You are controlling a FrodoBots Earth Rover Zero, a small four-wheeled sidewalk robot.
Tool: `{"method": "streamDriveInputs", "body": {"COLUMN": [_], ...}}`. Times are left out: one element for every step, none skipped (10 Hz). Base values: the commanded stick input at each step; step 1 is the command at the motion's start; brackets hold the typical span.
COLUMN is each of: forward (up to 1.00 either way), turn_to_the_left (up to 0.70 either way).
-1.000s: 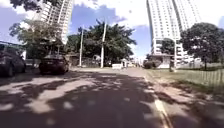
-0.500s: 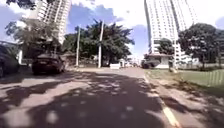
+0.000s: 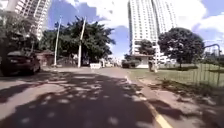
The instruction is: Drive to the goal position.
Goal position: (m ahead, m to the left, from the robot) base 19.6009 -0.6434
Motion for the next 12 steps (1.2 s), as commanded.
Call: {"method": "streamDriveInputs", "body": {"forward": [0.70,0.70,0.70,0.70,0.70,0.70,0.70,0.70,0.70,0.70,0.70,0.70], "turn_to_the_left": [0.00,0.00,0.00,0.00,0.00,0.00,0.00,0.00,0.00,0.00,0.00,0.00]}}
